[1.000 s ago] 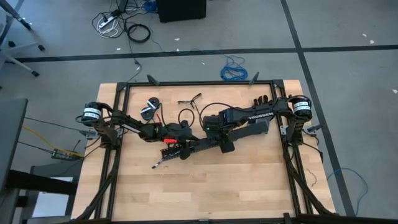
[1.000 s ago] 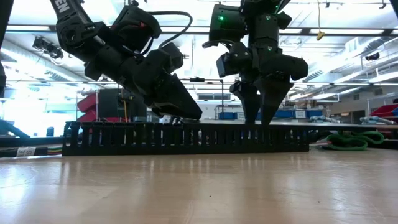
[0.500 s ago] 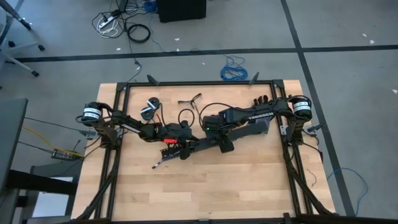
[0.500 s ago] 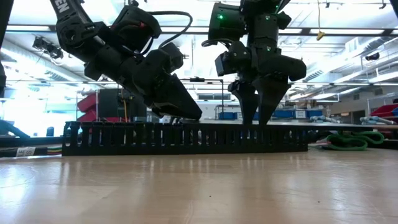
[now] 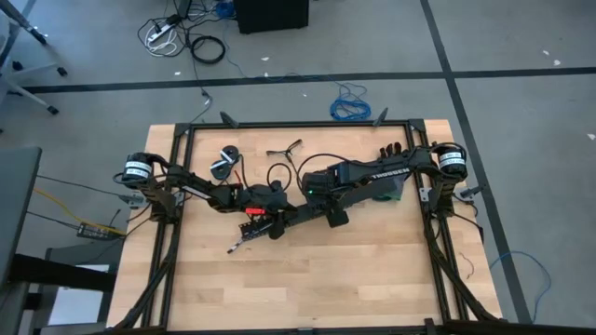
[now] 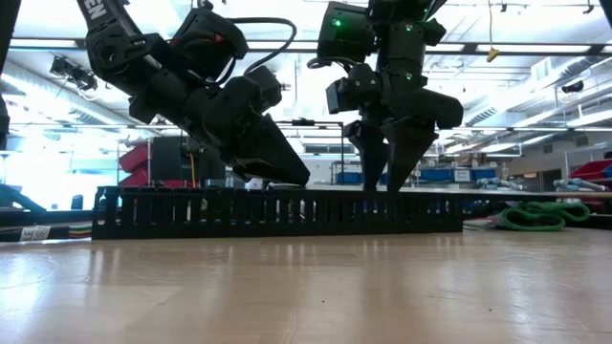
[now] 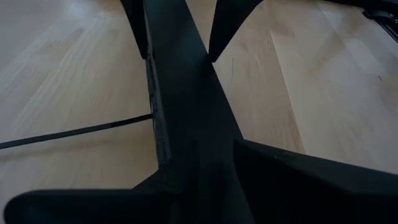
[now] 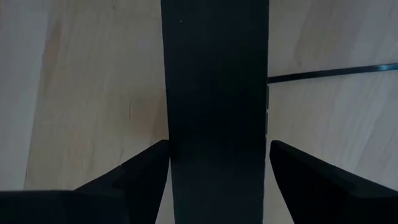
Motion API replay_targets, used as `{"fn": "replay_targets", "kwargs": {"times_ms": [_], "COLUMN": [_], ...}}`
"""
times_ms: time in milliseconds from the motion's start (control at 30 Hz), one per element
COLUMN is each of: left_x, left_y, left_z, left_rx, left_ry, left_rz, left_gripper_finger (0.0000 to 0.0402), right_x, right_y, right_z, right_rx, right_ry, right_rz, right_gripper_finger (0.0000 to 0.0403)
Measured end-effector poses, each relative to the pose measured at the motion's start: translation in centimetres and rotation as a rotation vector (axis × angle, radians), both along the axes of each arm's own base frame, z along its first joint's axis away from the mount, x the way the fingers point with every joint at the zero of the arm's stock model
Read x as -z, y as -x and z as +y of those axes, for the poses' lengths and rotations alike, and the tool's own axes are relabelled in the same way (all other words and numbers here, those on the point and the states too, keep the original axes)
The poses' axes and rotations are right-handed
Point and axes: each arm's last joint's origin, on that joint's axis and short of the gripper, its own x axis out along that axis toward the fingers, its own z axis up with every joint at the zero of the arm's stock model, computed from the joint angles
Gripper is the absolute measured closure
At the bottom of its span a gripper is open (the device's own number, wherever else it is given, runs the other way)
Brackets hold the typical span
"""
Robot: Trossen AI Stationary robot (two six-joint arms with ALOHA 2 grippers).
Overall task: Ziptie cables
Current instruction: Insert the black cover of the black cable duct
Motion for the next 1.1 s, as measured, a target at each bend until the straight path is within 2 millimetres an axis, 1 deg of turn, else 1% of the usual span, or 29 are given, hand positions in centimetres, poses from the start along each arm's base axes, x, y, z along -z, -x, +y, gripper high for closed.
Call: {"fn": "replay_targets", "kwargs": {"times_ms": [367, 533, 933, 1100], "left_x": [0.0, 0.0, 0.1, 0.1], "left_y": [0.0, 0.0, 0.0, 0.0], "left_z": [0.0, 0.1, 0.1, 0.1], "left_rx": [-0.013, -0.047, -0.049, -0.049], "left_ry": [0.004, -0.009, -0.009, -0.009], "left_rz": [0.004, 0.005, 0.006, 0.007], "left_gripper_finger": [0.031, 0.031, 0.031, 0.031], "right_x": [0.0, -0.2, -0.3, -0.3], "right_y": [-0.2, -0.5, -1.0, -0.9], "right_z": [-0.1, -0.1, -0.1, -0.1], "right_rx": [-0.012, -0.01, -0.002, 0.016], "right_ry": [0.003, 0.005, 0.005, 0.04], "right_rz": [-0.017, -0.055, -0.111, -0.104], "right_gripper_finger": [0.0131, 0.0131, 0.0131, 0.0131]}}
